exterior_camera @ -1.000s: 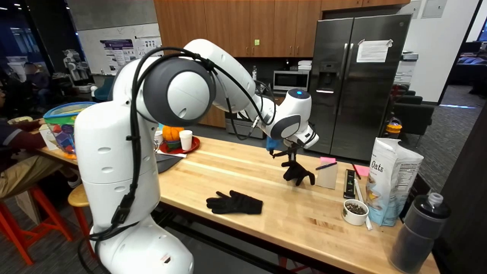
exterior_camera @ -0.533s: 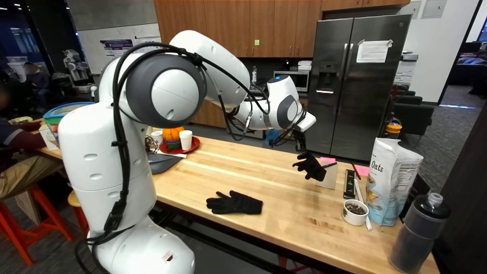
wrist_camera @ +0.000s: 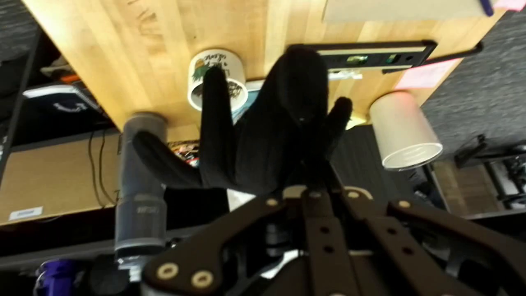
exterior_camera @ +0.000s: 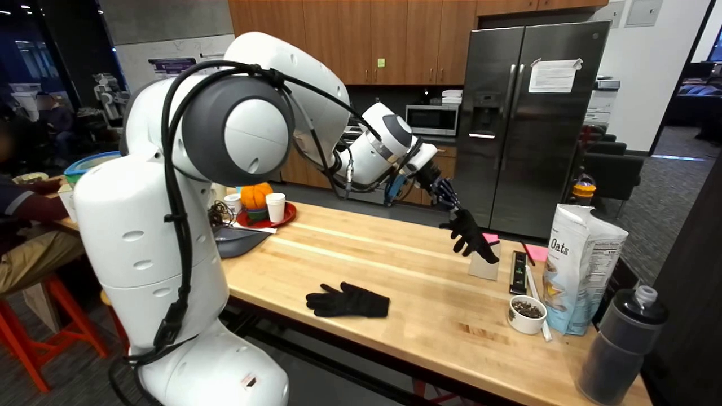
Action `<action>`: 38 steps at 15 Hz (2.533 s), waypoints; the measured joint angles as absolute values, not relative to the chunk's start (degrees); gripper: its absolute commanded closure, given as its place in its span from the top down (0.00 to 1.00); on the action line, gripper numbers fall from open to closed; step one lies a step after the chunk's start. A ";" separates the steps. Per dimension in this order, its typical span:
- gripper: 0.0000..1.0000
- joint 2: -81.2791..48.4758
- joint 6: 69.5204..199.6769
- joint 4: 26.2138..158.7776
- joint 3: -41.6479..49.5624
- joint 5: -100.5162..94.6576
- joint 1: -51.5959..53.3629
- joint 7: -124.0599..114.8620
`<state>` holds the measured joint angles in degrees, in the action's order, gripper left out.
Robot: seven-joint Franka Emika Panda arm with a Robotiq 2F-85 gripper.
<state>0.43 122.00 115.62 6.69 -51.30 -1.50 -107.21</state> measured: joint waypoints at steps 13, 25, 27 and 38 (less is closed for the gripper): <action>0.28 -2.73 92.80 111.59 -0.49 -56.72 0.80 -113.21; 0.99 -5.99 93.61 110.62 -0.47 -50.74 0.67 -111.16; 1.00 -5.76 96.43 110.53 -0.33 -46.83 0.39 -109.06; 1.00 4.79 124.96 121.85 1.25 -30.84 -1.29 -87.94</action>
